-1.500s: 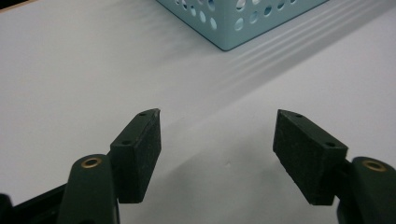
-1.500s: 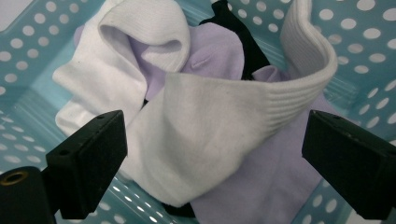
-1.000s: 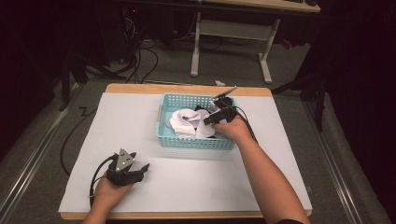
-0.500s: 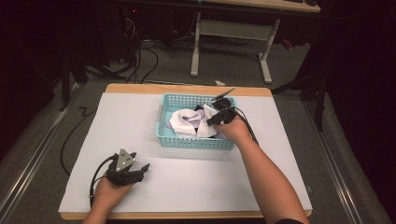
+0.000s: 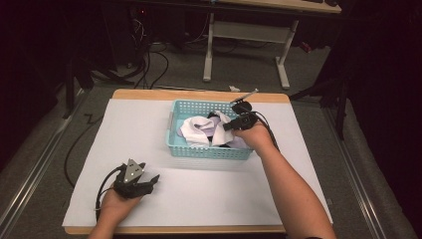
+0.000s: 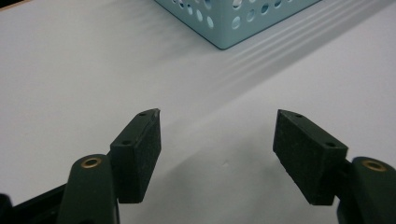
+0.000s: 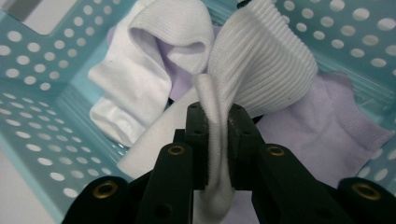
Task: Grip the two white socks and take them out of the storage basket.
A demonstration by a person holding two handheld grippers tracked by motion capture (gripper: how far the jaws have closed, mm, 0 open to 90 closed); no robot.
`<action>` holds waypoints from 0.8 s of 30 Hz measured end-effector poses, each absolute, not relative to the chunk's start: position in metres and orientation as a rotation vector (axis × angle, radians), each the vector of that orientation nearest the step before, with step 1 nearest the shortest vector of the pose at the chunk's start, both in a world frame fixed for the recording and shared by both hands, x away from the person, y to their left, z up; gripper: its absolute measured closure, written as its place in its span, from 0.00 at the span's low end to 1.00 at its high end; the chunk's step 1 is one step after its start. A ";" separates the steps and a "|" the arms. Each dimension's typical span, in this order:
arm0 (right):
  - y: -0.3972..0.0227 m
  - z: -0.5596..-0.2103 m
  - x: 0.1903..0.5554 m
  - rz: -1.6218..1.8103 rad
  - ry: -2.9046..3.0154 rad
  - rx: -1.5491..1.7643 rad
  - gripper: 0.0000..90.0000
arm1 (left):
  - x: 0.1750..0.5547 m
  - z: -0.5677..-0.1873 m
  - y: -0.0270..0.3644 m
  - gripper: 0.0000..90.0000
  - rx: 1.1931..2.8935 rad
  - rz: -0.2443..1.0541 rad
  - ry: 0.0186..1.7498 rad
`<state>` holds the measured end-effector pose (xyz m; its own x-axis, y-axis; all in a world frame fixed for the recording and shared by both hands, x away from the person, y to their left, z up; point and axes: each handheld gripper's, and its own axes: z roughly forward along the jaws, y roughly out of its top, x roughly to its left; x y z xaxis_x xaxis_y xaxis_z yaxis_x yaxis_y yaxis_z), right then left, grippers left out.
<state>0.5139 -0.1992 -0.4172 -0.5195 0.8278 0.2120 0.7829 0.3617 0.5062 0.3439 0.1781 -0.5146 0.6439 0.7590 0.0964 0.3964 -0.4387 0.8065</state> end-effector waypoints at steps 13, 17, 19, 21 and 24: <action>-0.214 -0.384 0.508 0.927 2.491 1.467 0.90 | 0.344 -0.515 0.178 0.36 2.073 0.582 0.888; -0.218 -0.380 0.506 0.936 2.480 1.466 0.90 | 0.344 -0.515 0.178 0.36 2.071 0.580 0.885; -0.218 -0.379 0.506 0.938 2.481 1.464 0.90 | 0.344 -0.515 0.178 0.36 2.071 0.579 0.885; -0.220 -0.379 0.504 0.943 2.480 1.467 0.90 | 0.343 -0.515 0.178 0.36 2.071 0.580 0.884; -0.222 -0.379 0.503 0.952 2.482 1.457 0.90 | 0.343 -0.515 0.178 0.36 2.076 0.583 0.881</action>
<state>0.5029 -0.2219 -0.3793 -0.5333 0.8192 0.2110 0.7504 0.3429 0.5651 0.3434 0.1782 -0.5145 0.6528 0.7506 0.1018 0.3877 -0.4465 0.8064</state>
